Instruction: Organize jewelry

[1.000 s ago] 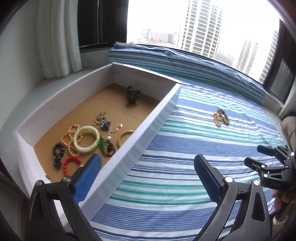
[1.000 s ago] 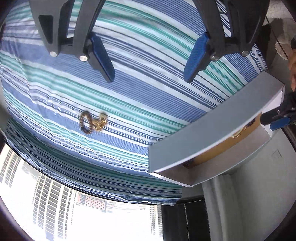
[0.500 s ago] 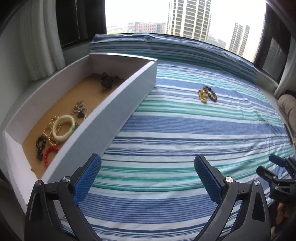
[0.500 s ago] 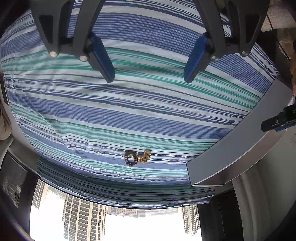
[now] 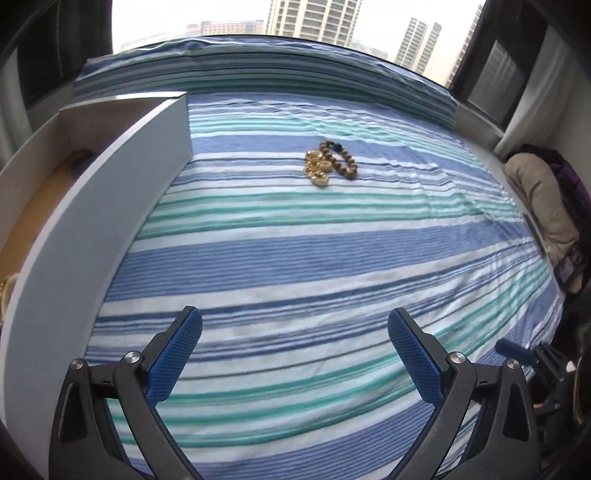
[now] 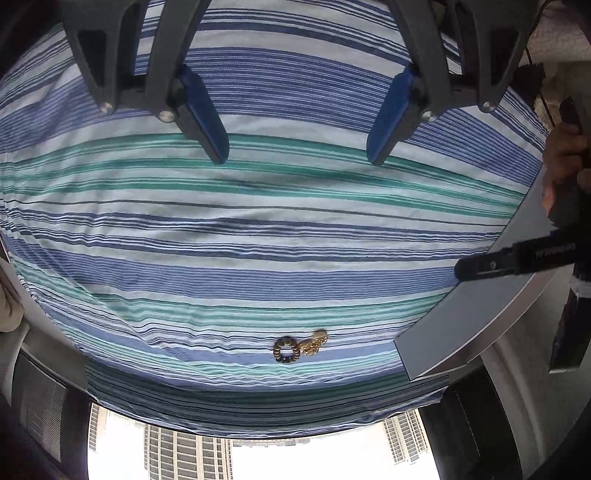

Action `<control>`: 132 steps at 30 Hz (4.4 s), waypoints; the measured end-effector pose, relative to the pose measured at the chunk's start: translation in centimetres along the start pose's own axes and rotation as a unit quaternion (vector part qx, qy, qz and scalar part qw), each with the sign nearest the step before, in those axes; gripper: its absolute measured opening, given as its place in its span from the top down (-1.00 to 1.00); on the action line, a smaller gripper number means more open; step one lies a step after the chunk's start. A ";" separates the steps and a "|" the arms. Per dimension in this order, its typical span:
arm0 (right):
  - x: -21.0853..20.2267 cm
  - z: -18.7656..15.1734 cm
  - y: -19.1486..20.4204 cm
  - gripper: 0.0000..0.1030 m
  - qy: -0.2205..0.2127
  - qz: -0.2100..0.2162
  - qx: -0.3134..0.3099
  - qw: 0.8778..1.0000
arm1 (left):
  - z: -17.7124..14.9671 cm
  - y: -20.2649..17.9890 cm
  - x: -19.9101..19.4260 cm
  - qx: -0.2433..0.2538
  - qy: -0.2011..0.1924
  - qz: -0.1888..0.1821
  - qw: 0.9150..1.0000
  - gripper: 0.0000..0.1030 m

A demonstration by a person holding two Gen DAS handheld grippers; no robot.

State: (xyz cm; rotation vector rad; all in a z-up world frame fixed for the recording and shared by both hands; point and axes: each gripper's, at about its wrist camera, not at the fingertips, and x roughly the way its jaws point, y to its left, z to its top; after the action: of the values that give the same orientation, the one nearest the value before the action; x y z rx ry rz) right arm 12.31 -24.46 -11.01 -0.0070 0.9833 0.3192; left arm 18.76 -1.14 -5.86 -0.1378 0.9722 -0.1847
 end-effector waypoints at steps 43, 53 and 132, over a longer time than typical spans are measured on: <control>-0.1 2.3 -7.4 -0.53 0.004 0.040 0.085 0.996 | 13.2 -1.6 14.2 0.057 0.053 -0.036 0.996 0.93; 0.4 11.8 -10.2 -0.53 0.011 0.100 0.086 0.991 | 9.3 3.0 5.8 -0.014 0.018 -0.073 0.997 0.93; 6.7 26.3 32.0 0.73 0.001 0.282 -0.226 0.932 | -4.3 25.4 -13.0 -0.216 -0.051 0.076 0.972 0.93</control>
State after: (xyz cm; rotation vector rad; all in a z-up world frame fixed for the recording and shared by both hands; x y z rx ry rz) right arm 28.64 11.69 2.61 -0.1451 0.8806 1.0720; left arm 10.47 26.32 -2.82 -0.4664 0.9052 0.1773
